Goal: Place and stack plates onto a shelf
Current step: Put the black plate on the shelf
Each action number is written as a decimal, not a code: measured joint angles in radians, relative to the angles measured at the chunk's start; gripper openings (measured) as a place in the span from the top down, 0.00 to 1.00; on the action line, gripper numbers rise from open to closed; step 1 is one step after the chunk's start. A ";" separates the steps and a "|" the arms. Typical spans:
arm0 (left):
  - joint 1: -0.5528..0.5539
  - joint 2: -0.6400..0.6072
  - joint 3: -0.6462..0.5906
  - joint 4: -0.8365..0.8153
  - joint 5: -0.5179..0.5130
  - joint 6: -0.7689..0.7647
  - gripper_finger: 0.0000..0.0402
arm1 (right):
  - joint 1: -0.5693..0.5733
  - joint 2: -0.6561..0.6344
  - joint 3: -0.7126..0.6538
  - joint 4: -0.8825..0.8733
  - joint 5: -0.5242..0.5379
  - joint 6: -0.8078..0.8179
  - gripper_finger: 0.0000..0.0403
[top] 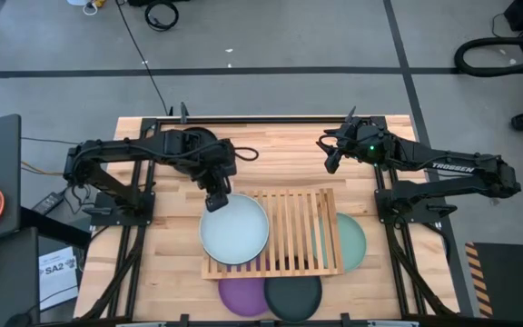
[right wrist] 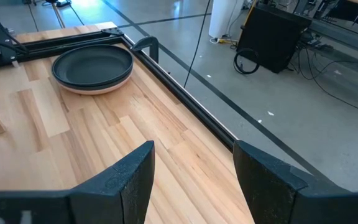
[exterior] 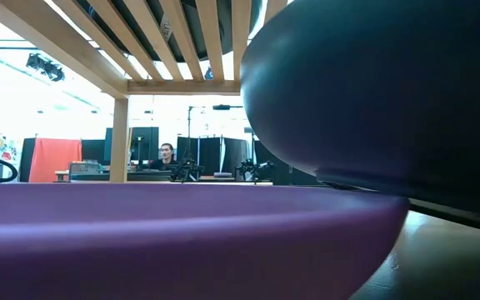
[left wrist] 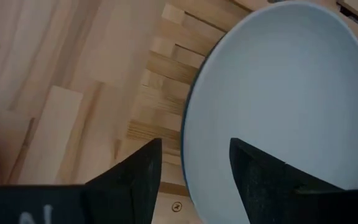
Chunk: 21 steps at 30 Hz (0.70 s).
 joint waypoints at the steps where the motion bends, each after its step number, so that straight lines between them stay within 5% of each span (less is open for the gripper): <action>1: 0.007 -0.005 0.000 0.000 0.001 0.000 0.52 | 0.000 0.000 0.000 0.000 0.000 0.000 0.45; 11: 0.182 -0.047 0.021 -0.015 0.001 0.171 0.52 | 0.000 0.000 0.000 -0.001 0.000 0.000 0.45; 21: 0.555 -0.048 0.023 -0.025 -0.019 0.419 0.52 | -0.001 0.000 0.000 0.000 -0.019 0.000 0.45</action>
